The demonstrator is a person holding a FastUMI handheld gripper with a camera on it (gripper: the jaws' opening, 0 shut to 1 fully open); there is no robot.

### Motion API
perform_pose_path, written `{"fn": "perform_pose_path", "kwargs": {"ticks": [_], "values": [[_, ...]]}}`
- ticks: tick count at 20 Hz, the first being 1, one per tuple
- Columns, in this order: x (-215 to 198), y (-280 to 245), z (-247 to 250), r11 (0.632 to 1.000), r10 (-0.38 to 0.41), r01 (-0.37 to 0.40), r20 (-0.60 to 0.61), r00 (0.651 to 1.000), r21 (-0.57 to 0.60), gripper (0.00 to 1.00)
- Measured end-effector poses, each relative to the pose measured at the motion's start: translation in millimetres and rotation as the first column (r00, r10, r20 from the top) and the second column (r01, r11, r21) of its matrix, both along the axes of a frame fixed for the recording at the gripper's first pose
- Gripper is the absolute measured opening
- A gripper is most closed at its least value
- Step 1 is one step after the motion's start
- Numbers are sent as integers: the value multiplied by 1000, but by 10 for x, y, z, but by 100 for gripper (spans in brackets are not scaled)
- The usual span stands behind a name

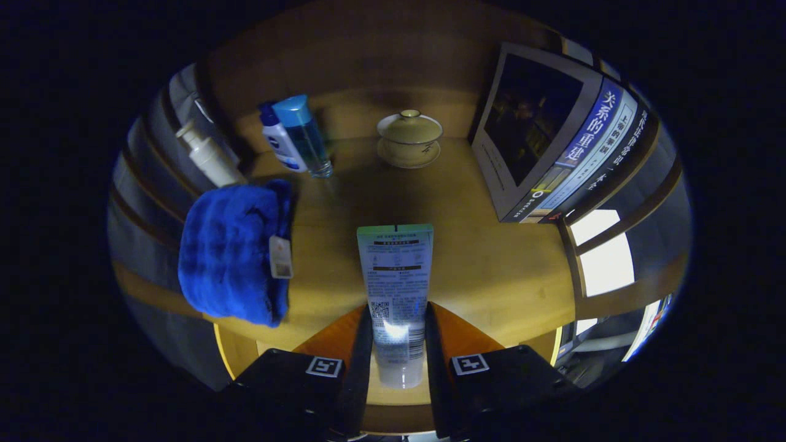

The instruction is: Pull open the drawer, take out the items inside it, and place them on the countertop above the cabinet.

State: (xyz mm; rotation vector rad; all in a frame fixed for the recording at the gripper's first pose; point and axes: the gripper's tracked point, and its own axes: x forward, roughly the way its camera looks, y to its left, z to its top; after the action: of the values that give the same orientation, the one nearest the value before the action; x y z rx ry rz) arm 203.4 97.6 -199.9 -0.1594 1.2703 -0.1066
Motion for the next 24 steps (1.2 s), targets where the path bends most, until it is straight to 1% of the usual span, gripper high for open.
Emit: {"fn": "perform_pose_path", "kwargs": {"ticks": [3, 5, 9, 13, 15, 18, 22, 24], "values": [[145, -12, -143, 1000, -17, 17, -8, 1000, 5, 51], [179, 28, -193, 1000, -12, 12, -10, 1000, 10, 52], [249, 50, -185, 1000, -9, 9, 21, 1000, 16, 66], [291, 55, 14, 1000, 2, -6, 121, 993, 30, 81], [225, 85, 141, 999, -2, -5, 181, 983, 37, 88], [12, 131, 374, 998, 9, -25, 277, 961, 55, 99], [-320, 244, 764, 994, 9, -54, 422, 906, 95, 99], [-507, 196, 1055, 995, 38, -80, 503, 863, 61, 99]]}}
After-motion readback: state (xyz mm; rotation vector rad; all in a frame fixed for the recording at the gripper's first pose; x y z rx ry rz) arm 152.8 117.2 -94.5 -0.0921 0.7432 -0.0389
